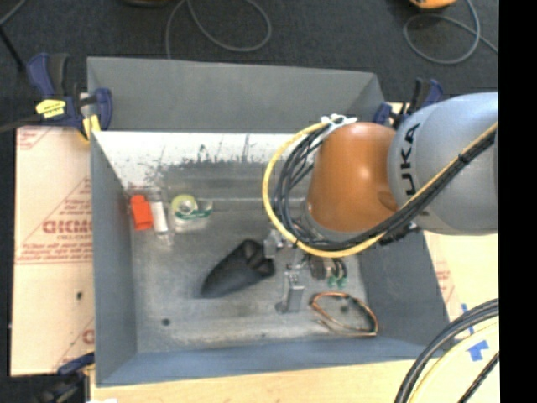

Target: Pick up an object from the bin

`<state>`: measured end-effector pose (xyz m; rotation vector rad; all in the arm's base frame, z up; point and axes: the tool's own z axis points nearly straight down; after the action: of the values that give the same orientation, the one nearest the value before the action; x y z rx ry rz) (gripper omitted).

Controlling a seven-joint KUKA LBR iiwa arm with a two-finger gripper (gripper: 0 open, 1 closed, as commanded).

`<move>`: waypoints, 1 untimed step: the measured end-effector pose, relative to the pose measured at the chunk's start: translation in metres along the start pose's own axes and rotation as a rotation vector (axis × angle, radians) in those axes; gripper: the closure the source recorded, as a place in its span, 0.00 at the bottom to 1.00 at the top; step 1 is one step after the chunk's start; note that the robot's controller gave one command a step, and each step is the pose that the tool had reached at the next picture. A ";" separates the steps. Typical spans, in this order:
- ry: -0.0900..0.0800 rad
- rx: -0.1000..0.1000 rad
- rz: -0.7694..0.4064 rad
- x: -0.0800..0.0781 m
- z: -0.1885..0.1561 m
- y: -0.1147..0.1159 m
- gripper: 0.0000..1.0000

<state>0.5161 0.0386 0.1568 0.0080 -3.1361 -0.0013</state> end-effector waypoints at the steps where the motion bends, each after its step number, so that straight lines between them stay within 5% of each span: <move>1: -0.008 0.000 0.001 -0.002 -0.004 0.000 0.00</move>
Offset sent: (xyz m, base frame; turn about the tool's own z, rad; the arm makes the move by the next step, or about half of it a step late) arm 0.0235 0.0378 -0.0716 -0.0977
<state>0.5177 0.0386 0.1613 0.0066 -3.1440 -0.0020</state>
